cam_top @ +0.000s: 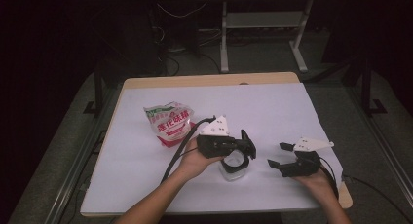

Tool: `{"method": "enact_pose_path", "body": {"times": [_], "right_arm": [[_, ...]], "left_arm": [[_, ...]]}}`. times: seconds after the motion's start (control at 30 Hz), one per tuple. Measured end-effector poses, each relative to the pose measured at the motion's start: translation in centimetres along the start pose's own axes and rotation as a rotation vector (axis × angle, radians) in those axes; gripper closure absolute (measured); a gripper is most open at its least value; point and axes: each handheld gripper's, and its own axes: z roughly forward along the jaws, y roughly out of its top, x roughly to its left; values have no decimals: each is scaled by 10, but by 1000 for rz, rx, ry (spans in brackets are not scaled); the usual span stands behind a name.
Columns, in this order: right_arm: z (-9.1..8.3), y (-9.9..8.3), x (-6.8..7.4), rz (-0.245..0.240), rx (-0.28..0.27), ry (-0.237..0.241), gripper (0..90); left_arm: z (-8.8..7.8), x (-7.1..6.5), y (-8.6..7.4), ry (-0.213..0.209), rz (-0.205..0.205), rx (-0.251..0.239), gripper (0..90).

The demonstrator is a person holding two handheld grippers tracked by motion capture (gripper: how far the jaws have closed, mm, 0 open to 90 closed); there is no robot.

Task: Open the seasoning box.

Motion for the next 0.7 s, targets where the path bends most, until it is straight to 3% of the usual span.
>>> {"method": "enact_pose_path", "body": {"times": [0.7], "right_arm": [[0, 0, 1, 1, 4, 5, 179]], "left_arm": [[17, 4, -2, -15, -3, 17, 896]]}}
